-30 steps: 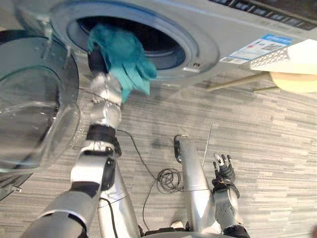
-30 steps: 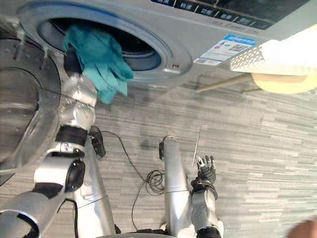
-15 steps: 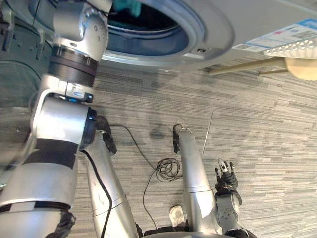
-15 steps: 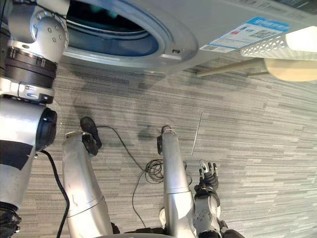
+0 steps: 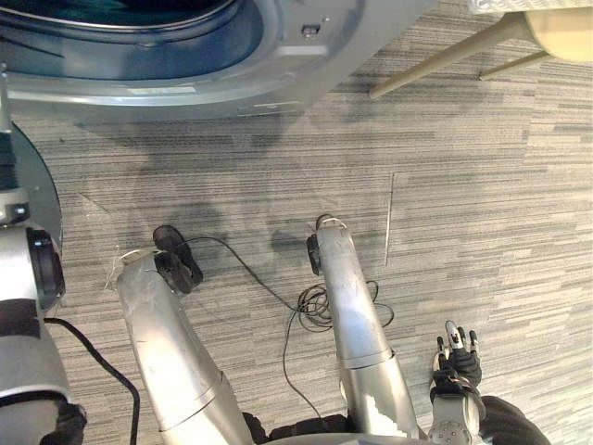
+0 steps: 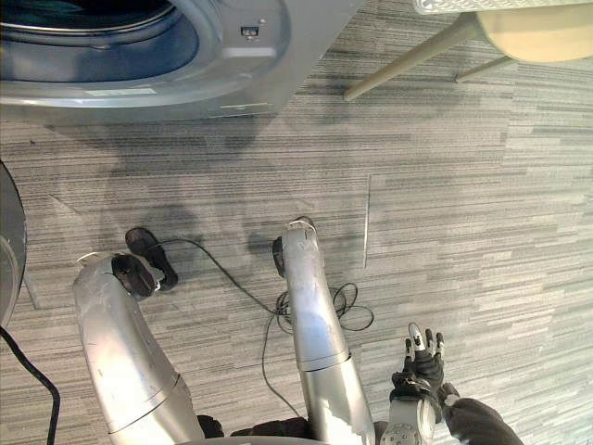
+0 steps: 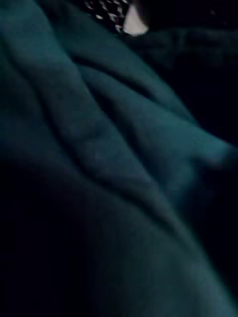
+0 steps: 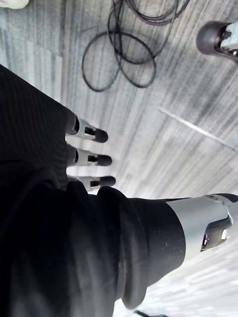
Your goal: Pick up the laundry basket with both hands and put the clothes into the washing machine.
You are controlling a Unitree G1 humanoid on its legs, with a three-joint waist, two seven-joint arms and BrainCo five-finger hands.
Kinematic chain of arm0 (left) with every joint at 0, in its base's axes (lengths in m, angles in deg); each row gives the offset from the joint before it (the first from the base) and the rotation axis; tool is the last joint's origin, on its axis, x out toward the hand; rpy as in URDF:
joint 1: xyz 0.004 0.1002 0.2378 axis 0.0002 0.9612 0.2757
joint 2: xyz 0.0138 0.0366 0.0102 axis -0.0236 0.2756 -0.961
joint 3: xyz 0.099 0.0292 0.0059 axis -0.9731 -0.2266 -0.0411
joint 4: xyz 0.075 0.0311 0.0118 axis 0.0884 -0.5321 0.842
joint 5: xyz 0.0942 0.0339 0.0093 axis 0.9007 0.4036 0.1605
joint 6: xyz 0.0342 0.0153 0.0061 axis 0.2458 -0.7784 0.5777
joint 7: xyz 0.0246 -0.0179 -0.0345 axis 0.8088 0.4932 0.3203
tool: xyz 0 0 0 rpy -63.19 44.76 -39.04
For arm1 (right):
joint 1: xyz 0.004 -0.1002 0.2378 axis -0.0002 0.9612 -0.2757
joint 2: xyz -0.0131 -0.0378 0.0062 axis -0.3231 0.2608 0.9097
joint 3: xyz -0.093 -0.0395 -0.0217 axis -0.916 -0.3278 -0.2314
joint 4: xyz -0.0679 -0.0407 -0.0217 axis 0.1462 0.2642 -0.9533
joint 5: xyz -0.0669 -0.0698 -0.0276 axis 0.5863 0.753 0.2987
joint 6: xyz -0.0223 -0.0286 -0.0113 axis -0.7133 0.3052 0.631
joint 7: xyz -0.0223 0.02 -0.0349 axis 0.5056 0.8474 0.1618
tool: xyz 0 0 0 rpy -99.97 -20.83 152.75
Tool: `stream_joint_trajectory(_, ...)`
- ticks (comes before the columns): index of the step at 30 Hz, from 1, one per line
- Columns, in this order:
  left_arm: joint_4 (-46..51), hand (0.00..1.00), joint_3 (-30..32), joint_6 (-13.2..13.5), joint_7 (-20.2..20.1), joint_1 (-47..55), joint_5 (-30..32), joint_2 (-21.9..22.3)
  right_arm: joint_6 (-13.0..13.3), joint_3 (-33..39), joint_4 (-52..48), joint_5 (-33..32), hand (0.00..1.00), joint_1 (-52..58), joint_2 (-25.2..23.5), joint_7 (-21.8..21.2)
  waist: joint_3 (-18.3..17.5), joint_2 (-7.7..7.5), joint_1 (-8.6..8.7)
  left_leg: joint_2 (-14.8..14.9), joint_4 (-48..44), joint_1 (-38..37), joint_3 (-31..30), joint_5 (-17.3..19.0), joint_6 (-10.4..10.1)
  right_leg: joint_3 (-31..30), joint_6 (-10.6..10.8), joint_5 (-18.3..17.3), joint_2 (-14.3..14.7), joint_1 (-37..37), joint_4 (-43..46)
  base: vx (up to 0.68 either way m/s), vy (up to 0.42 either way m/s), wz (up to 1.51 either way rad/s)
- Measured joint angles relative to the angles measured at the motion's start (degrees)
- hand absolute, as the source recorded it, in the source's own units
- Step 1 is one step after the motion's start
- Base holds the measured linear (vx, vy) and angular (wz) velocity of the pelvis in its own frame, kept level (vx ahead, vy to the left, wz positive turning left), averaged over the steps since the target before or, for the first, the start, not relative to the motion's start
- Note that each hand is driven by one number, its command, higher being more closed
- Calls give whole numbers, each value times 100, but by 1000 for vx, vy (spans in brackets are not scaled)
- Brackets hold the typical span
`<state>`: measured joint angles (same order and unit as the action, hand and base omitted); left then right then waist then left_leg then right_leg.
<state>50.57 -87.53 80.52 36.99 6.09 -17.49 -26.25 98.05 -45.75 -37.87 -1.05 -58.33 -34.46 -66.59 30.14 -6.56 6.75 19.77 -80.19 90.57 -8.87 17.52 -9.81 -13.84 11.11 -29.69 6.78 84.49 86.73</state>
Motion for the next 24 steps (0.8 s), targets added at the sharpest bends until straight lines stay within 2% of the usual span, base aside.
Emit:
stream_joint_trajectory(1, -296, 0, -541, -121, -14, -424, 297, 23, 31, -150, -98, 1, 0, 0, 3, -3, 36, 34, -54, -52, -3, 49, -20, 7, 14, 17, 32, -17, -47, 1, 1, -34, 23, 17)
stream_joint_trajectory(4, -564, 0, -1177, -315, -122, -873, 1039, 294, 70, -352, -203, -9, 0, -2, 5, -13, 80, 29, -132, -162, -45, 105, -29, 5, 14, 13, 94, -50, -109, -4, -1, -14, 27, 14)
stream_joint_trajectory(8, -843, 0, -1363, -397, -155, -907, 1461, 864, 106, -547, -195, -130, 0, -6, 7, -7, 88, 26, -215, -253, -74, 121, -27, -7, -6, 15, 119, -62, -199, -56, -40, 1, 37, 7)
stream_joint_trajectory(13, -1281, 0, -1220, -669, -393, -904, 1583, 1634, 98, -639, -182, -163, 0, -10, 41, -3, 95, 8, -247, -283, 2, 121, -20, -8, 5, 42, 127, -61, -270, -89, -128, -6, 23, 5)
stream_joint_trajectory(19, -1926, 0, -700, -702, -717, -817, 1650, 2346, 95, -650, -181, -163, 0, -14, 41, 4, 95, 7, -243, -283, 20, 121, -36, -9, 4, 84, 131, -58, -276, -137, -211, 5, 4, -1)
stream_joint_trajectory(24, -2459, 0, 95, -709, -1066, -218, 495, 2789, -17, -653, -180, -164, 0, -20, 42, 27, 92, 1, -211, -274, 79, -13, -27, -9, 3, 99, 130, -59, -281, -257, -248, 1, -1, 1)
